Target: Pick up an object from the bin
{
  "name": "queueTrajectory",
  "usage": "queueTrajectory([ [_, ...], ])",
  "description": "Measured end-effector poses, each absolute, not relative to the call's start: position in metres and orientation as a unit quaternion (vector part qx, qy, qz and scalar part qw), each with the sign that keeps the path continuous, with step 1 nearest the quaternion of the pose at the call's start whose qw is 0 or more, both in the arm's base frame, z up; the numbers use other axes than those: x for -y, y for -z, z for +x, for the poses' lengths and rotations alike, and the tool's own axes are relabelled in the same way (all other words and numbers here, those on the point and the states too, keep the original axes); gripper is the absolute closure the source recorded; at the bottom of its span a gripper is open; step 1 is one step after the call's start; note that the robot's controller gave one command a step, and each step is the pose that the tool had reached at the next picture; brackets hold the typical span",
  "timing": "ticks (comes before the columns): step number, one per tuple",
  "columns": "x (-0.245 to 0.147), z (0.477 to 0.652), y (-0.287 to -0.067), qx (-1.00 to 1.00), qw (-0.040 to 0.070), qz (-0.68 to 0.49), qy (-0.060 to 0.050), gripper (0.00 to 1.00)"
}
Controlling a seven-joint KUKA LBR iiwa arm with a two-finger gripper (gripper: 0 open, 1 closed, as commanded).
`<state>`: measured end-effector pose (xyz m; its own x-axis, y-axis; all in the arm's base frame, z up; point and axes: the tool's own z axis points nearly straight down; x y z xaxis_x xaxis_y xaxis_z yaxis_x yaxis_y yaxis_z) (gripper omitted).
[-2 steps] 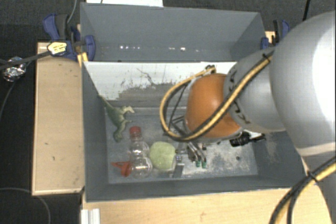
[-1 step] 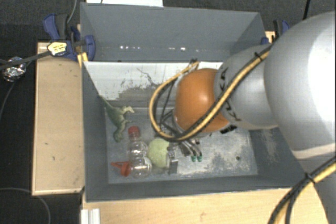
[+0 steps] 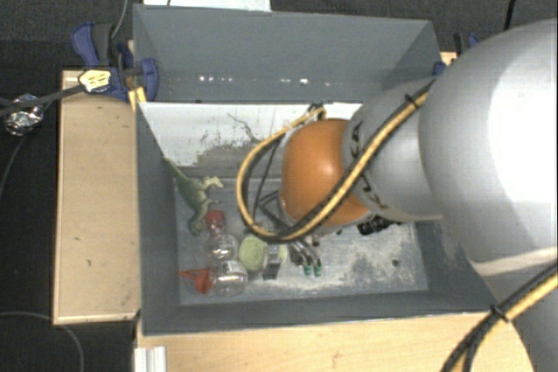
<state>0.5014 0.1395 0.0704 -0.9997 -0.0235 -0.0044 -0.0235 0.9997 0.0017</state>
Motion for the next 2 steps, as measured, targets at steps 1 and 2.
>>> queueTrajectory([
  [1, -0.14, 0.501, -0.07, -1.0, 0.002, -0.012, -0.001, 1.0],
  [2, -0.14, 0.513, -0.176, -1.0, 0.003, -0.011, -0.001, 1.0],
])
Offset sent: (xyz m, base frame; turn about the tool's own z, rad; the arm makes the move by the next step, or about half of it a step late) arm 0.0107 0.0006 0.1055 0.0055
